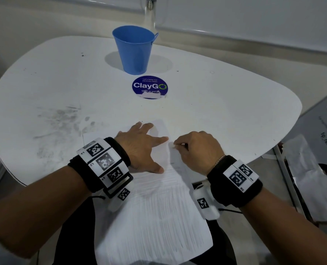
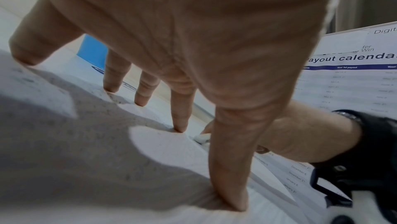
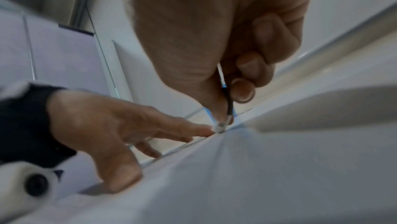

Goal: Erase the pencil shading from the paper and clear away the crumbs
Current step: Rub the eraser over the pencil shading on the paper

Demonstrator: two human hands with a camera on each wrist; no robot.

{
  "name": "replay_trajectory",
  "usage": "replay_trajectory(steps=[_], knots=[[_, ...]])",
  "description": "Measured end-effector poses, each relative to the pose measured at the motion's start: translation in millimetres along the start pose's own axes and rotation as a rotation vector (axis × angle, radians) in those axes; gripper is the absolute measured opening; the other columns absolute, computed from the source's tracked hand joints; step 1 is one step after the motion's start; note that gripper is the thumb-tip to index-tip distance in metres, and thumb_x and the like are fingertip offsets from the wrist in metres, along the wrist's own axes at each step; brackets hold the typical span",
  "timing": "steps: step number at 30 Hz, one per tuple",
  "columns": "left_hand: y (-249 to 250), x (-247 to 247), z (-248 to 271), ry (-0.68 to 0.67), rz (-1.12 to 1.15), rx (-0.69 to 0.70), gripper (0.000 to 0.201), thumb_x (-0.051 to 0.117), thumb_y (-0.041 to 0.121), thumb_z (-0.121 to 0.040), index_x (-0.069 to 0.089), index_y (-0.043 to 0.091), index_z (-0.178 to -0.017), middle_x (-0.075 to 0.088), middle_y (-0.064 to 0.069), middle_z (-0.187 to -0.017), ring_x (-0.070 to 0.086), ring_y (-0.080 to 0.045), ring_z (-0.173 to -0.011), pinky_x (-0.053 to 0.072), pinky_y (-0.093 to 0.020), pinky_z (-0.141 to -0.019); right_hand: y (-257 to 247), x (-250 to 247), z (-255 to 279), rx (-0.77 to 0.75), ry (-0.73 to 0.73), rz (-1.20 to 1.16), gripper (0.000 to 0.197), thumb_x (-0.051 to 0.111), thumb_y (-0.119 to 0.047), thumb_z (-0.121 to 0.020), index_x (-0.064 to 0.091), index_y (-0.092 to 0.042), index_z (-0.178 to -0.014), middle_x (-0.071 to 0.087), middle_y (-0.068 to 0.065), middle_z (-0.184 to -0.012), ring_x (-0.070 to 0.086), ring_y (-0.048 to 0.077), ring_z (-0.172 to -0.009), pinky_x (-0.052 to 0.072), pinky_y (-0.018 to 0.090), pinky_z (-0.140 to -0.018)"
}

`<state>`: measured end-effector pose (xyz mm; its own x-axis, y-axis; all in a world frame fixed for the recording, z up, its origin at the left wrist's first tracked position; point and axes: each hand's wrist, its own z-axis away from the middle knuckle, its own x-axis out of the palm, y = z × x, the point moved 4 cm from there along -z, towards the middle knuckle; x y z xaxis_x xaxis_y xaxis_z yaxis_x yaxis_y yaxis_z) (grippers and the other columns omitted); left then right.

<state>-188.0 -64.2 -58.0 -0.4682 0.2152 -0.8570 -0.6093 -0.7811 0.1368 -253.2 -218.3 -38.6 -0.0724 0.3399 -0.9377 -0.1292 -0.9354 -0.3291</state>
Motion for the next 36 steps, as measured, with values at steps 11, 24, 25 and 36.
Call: replay_trajectory(steps=[11,24,25,36], knots=[[0,0,0,-0.007,0.003,-0.001,0.098,0.061,0.079,-0.078,0.003,0.058,-0.154,-0.012,0.007,-0.168,-0.016,-0.021,-0.154,0.019,-0.057,-0.121,2,0,4,-0.027,-0.039,0.012,0.022,0.055,-0.029,-0.095,0.076,-0.03,-0.1,0.074,-0.005,-0.09,0.064,0.023,-0.086,0.052,0.033,-0.075],[0,0,1,-0.02,0.016,-0.002,0.098,0.062,0.078,-0.078,0.003,0.057,-0.154,-0.013,0.007,-0.168,-0.018,-0.02,-0.154,0.018,-0.057,-0.121,0,0,4,-0.037,-0.093,0.063,0.022,0.053,-0.027,-0.094,0.074,-0.029,-0.095,0.071,-0.006,-0.083,0.053,0.018,-0.077,0.044,0.029,-0.068],[0,-1,1,-0.021,0.016,-0.001,0.098,0.062,0.078,-0.078,0.003,0.057,-0.154,-0.013,0.007,-0.168,-0.018,-0.021,-0.154,0.018,-0.058,-0.121,0,-2,2,-0.029,-0.08,0.047,0.022,0.053,-0.027,-0.094,0.075,-0.03,-0.097,0.071,-0.007,-0.086,0.054,0.019,-0.08,0.045,0.03,-0.07],[0,-1,1,-0.015,0.008,0.006,0.098,0.062,0.078,-0.078,0.003,0.057,-0.154,-0.012,0.007,-0.168,-0.016,-0.021,-0.154,0.017,-0.057,-0.121,12,-8,-3,0.001,-0.07,-0.002,0.02,0.058,-0.03,-0.094,0.076,-0.035,-0.101,0.074,-0.013,-0.097,0.064,0.017,-0.089,0.045,0.026,-0.072]])
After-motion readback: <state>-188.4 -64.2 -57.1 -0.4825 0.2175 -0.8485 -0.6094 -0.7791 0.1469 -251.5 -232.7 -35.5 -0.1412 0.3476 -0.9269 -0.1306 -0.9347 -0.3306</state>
